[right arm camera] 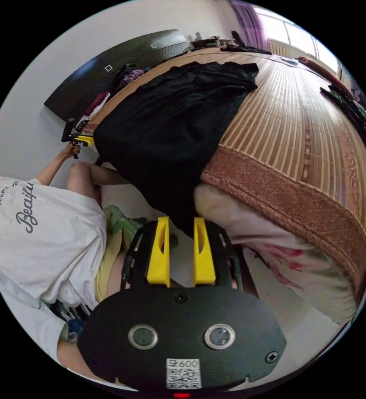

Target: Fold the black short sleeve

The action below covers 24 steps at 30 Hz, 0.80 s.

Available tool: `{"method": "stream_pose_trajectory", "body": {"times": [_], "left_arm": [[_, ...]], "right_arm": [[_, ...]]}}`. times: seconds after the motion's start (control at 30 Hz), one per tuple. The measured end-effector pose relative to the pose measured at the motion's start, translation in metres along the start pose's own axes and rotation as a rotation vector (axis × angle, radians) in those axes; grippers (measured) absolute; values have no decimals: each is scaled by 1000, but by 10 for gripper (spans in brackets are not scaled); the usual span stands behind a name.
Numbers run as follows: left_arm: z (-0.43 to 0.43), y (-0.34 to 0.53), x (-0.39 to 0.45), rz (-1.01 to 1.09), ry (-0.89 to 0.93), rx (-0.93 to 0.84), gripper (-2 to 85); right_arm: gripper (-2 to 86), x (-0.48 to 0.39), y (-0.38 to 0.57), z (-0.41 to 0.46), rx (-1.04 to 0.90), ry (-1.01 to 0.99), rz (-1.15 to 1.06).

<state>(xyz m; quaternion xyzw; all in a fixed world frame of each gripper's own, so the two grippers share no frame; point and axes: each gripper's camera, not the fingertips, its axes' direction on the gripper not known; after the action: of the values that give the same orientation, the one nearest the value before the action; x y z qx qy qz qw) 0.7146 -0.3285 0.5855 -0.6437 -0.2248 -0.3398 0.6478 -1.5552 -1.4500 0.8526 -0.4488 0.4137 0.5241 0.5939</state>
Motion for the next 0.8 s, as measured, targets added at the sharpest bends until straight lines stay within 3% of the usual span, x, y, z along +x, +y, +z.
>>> {"method": "stream_pose_trajectory", "body": {"times": [0.1,0.33,0.57,0.8], "left_arm": [[-1,17,-11,-5,137,-61,65],[-2,34,-7,6,181,-73,43],[-23,89,36,56,70,103,33],[-23,110,54,27,94,-5,22]], "right_arm": [[48,22,11,-10,9,-54,9],[11,64,46,-35,40,-115,9],[22,92,83,-51,79,-177,2],[-3,101,111,-46,13,-136,-30]]}}
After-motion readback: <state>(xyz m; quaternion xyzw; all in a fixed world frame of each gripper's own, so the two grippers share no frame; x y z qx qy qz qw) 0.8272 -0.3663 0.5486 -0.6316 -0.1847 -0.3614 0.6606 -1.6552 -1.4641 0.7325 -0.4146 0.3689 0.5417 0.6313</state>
